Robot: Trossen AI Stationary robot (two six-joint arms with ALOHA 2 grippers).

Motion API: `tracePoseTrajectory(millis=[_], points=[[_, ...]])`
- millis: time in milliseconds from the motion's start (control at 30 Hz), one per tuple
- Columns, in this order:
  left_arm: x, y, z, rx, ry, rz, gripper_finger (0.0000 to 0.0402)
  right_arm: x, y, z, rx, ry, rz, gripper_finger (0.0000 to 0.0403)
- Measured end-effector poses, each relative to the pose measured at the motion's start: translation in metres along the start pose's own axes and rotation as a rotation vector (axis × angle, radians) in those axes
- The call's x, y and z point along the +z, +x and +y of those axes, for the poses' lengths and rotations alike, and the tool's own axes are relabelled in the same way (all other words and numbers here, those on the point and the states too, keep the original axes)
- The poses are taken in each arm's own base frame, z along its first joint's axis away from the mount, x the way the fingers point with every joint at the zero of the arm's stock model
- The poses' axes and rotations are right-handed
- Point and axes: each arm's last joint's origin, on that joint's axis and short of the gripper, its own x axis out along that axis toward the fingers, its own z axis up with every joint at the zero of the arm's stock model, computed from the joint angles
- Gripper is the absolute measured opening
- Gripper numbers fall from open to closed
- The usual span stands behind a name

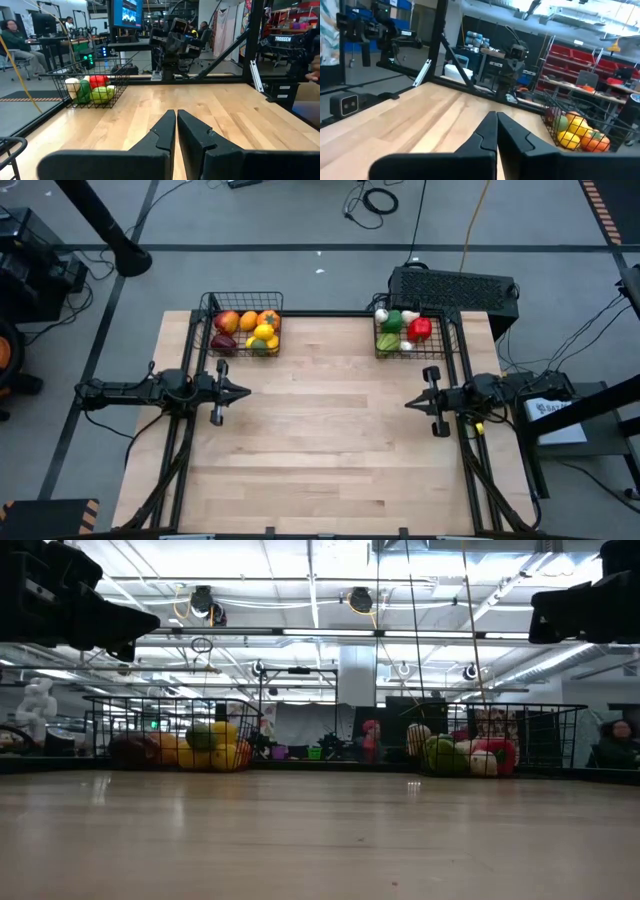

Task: Sort produce into baskets
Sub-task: Return to Home Position

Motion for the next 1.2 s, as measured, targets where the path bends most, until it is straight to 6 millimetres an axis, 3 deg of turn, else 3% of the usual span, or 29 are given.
tracePoseTrajectory(millis=[567, 767, 1200], points=[[0.000, 0.000, 0.000, 0.000, 0.000, 0.000, 0.0027, -0.005, 0.000, 0.001, -0.002, 0.101, 0.051, 0.0000], [0.000, 0.000, 0.000, 0.000, 0.000, 0.000, 0.0027, -0.005, 0.000, -0.002, -0.070, 0.019, 0.063, 0.0000], [0.000, 0.000, 0.000, -0.001, 0.000, 0.000, 0.0027, -0.005, -0.001, -0.011, -0.190, 0.049, 0.056, 0.0000]])
